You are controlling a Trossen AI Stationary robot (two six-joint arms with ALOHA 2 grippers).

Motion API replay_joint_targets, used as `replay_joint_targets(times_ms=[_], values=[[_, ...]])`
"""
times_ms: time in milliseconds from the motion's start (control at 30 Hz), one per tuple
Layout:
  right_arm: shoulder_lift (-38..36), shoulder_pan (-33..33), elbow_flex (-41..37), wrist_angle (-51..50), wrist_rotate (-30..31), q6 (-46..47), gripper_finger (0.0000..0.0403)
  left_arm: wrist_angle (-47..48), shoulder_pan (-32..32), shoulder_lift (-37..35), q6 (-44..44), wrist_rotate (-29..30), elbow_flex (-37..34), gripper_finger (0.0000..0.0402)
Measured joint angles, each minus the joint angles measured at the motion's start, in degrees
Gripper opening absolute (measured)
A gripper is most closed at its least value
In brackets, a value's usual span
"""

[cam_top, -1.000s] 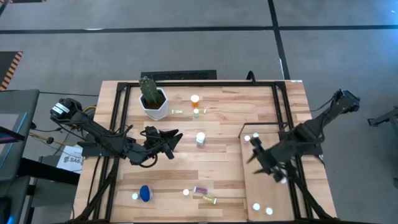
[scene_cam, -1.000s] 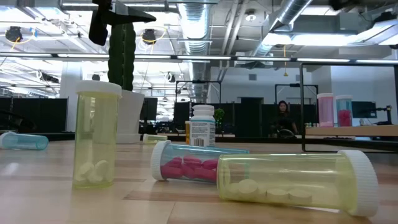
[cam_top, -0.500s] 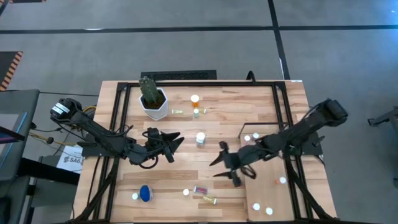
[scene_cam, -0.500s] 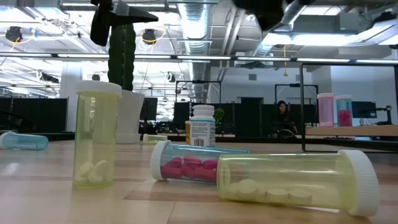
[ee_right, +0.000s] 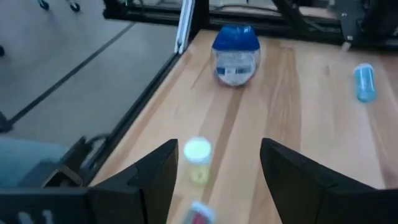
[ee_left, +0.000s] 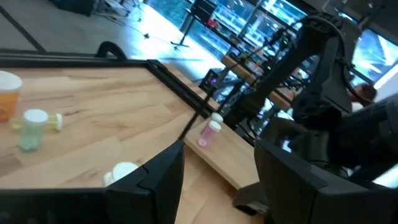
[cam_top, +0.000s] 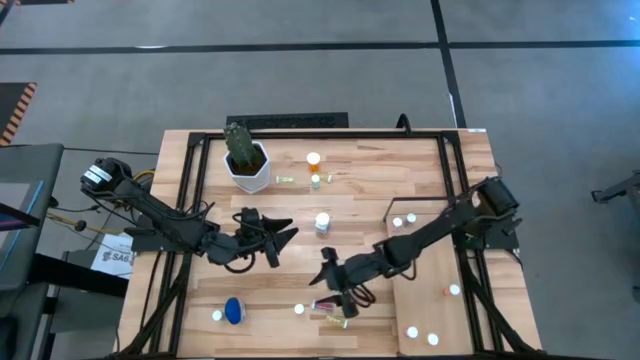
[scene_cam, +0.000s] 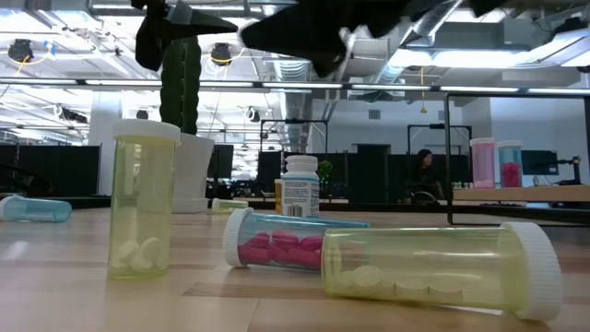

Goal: Pick and place medicine bottles onto shelf by color
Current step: Put the yellow pill bottle on the shelf

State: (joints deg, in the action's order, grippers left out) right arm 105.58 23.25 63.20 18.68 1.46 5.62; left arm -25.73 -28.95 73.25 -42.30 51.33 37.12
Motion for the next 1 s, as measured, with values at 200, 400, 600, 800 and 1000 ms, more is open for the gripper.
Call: replay_joint_targets(times_ms=[200,400,600,800,1000], values=[[4.7,-0.6,4.2,0.1,-0.1,0.0,0.0250,1.2,-1.6,0.0,-0.3,-0.1,0.0,0.0183],[9.9,-0.2,7.5,1.6,-0.2,2.7,0.0250,1.1,-3.7,0.0,-0.4,0.3,0.0,0.0183],[14.6,0.9,11.9,1.4,-0.2,3.0,0.0250,1.4,-5.0,0.0,-0.4,0.4,0.0,0.0183],[16.9,1.1,14.5,1.5,-0.1,3.4,0.0250,2.1,-5.6,0.0,-0.5,0.6,0.0,0.0183],[18.3,0.6,15.1,1.8,0.0,3.7,0.0250,2.8,-5.6,0.0,-0.5,1.4,0.0,0.0183]])
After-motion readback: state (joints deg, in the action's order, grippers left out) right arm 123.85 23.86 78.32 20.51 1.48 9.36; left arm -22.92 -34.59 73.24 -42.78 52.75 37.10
